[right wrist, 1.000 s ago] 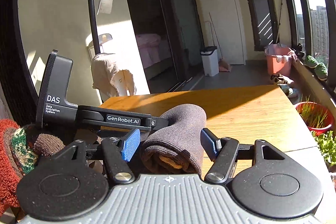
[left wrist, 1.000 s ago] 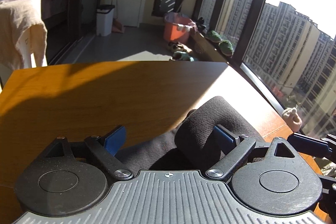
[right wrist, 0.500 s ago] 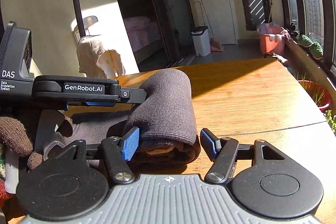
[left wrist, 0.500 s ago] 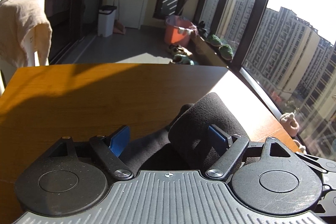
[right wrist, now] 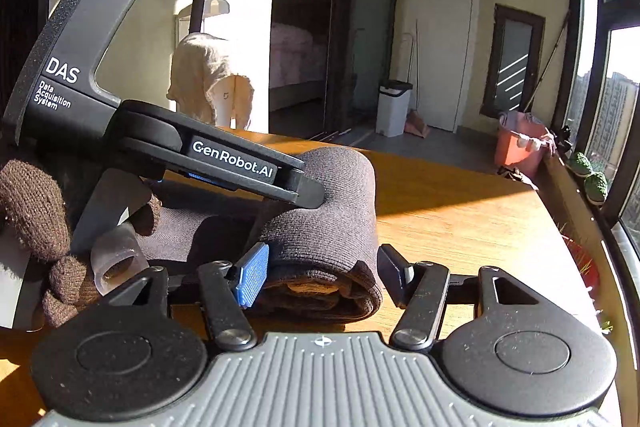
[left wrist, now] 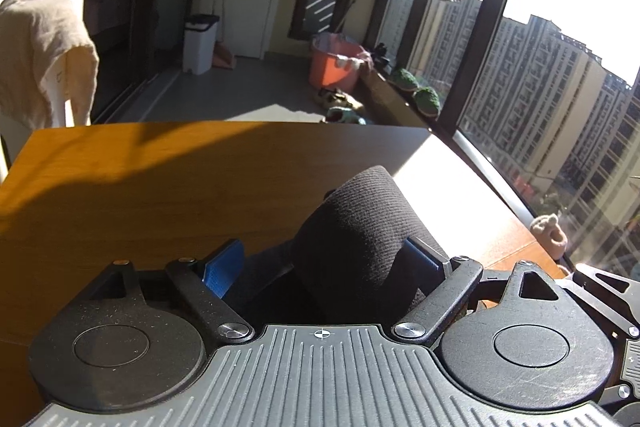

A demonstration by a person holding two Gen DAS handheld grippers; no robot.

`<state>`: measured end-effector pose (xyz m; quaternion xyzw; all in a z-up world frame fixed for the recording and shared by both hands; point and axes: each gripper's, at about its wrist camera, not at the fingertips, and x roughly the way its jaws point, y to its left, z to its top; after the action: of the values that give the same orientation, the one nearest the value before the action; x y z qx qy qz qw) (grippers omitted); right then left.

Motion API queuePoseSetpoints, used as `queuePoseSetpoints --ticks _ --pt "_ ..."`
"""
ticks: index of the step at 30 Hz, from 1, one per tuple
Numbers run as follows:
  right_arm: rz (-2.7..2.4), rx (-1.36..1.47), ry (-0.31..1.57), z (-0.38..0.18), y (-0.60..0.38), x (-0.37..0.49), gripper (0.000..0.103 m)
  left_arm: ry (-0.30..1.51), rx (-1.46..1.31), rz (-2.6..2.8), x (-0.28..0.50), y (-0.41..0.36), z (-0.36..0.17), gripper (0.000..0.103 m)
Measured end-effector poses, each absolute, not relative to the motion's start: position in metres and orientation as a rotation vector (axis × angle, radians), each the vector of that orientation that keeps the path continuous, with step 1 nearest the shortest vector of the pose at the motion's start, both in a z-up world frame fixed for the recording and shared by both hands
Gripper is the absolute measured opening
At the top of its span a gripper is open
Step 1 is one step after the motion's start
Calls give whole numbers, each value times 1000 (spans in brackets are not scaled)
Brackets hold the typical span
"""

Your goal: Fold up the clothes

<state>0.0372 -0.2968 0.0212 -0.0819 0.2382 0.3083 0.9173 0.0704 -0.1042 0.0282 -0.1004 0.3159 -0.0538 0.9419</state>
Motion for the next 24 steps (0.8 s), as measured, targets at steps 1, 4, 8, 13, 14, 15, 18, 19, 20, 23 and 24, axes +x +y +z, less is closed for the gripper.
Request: queuePoseSetpoints --ticks 1,4,8,13,14,15,18,19,20,23,24 --pt "642 -123 512 20 -302 42 66 644 -205 -111 71 -104 28 91" --pt "670 -2 565 16 -313 55 66 643 -192 -108 70 -105 29 92" --pt "693 29 570 11 -313 62 67 643 -192 -102 68 -106 30 92" --pt "689 -149 517 17 -295 45 52 635 -235 -100 62 -96 36 91" --pt "685 -209 492 19 -288 39 51 626 -249 -98 59 -93 39 91" --pt "684 -271 464 19 -281 31 50 611 -263 -95 57 -89 43 91" --pt "694 -444 373 16 -260 9 50 612 -239 -86 57 -88 46 93" --pt "702 -481 349 15 -255 3 50 615 -227 -83 58 -88 46 92" --pt "707 -485 343 15 -254 1 51 620 -214 -79 58 -88 46 92" --pt "746 -355 381 22 -265 8 59 638 -198 -72 57 -86 35 92" --pt "762 -286 402 25 -272 13 62 637 -201 -72 54 -84 34 92"
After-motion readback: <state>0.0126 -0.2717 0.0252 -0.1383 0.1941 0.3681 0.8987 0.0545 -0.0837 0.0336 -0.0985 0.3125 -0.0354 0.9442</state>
